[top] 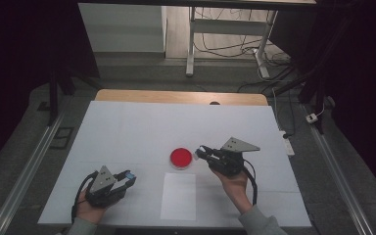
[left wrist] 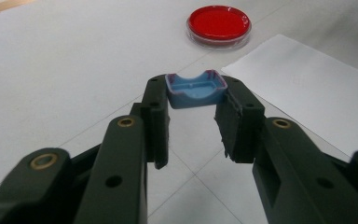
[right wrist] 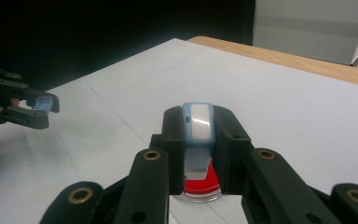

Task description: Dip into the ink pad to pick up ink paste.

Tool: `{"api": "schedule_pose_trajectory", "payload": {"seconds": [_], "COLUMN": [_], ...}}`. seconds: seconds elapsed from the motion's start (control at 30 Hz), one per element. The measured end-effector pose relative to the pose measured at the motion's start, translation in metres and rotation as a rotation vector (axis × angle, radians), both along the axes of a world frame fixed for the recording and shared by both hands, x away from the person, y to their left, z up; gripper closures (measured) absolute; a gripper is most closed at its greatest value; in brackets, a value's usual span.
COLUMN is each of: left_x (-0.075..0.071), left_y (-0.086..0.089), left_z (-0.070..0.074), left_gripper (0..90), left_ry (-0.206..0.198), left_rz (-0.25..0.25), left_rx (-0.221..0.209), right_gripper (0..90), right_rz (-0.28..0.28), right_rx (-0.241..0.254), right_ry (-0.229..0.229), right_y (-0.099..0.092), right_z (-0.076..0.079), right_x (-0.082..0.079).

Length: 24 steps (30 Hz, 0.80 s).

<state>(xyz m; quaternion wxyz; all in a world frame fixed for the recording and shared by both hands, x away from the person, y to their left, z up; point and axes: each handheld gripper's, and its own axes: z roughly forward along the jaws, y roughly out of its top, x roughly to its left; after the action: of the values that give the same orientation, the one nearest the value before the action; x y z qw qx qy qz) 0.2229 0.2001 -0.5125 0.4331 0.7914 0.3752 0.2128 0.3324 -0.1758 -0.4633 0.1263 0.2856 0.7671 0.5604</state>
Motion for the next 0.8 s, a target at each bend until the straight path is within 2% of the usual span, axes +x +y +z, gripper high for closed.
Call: {"api": "schedule_pose_trajectory", "payload": {"seconds": [0.8], "left_x": [0.001], "left_y": [0.0], "left_z": [0.0], "left_gripper": [65.1], "left_ry": [0.002], "left_rz": [-0.002], "left_rx": [0.001], "right_gripper": [75.1], "right_rz": [0.012], "right_rx": [-0.031], "right_ry": [0.01], "right_y": [0.019], "right_z": [-0.003], "right_x": [0.015]}}
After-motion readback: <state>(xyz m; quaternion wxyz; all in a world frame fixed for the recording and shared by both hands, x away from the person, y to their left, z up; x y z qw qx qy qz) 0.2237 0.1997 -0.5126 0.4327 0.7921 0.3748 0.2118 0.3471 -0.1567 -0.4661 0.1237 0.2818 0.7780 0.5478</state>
